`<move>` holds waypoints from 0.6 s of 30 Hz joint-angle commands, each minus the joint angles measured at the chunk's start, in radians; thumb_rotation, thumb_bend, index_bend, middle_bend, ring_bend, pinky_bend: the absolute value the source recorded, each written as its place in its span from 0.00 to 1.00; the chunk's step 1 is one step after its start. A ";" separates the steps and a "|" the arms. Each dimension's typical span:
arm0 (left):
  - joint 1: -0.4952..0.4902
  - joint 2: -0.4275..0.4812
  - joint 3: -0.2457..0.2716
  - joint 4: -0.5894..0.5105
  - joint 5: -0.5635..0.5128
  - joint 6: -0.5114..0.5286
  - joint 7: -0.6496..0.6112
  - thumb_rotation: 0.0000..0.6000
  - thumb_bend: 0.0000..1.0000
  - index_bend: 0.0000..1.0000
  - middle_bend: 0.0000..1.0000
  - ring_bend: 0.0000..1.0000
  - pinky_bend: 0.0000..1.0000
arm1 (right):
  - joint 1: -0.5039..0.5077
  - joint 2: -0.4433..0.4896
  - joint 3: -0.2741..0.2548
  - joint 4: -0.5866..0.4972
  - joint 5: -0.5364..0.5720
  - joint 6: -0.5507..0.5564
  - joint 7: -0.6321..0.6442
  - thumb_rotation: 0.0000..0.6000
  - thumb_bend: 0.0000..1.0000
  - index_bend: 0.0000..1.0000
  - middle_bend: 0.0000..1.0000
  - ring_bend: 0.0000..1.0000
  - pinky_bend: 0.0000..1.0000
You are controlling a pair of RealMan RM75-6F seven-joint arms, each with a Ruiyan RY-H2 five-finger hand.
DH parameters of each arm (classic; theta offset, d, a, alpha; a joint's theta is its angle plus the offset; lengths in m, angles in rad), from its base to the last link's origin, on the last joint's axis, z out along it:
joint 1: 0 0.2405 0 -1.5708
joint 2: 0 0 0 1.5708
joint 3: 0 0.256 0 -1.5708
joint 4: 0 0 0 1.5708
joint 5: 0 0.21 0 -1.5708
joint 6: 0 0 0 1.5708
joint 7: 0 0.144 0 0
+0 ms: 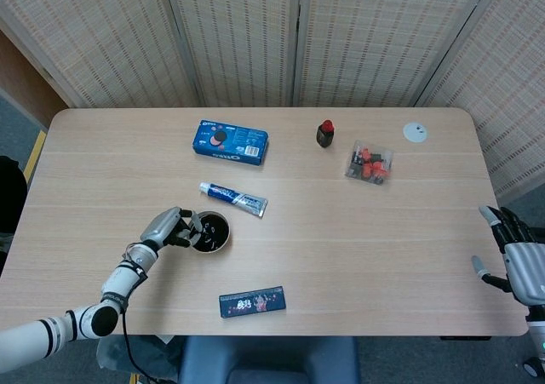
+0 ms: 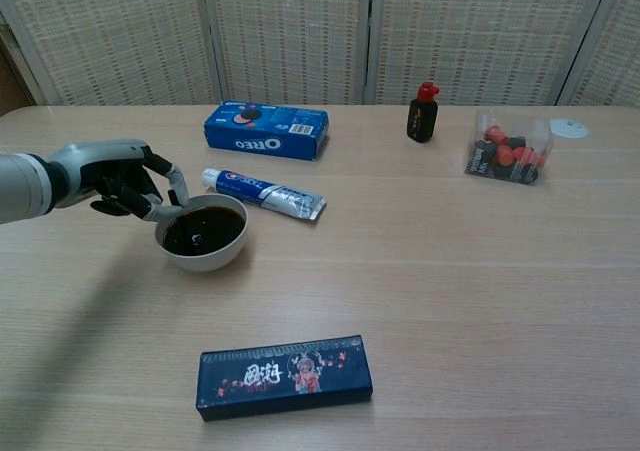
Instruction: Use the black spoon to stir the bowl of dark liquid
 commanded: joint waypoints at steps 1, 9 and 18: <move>-0.003 0.000 0.008 -0.016 0.010 -0.009 0.000 1.00 0.43 0.64 1.00 1.00 1.00 | -0.003 0.000 -0.001 0.002 0.001 0.003 0.003 1.00 0.33 0.00 0.10 0.00 0.13; -0.038 -0.052 -0.020 0.005 0.001 0.015 0.008 1.00 0.43 0.64 1.00 1.00 1.00 | -0.013 -0.001 -0.004 0.012 0.006 0.013 0.014 1.00 0.33 0.00 0.10 0.00 0.13; -0.070 -0.098 -0.037 0.110 -0.073 0.035 0.045 1.00 0.43 0.64 1.00 1.00 1.00 | -0.020 -0.003 -0.006 0.018 0.009 0.018 0.020 1.00 0.33 0.00 0.10 0.00 0.13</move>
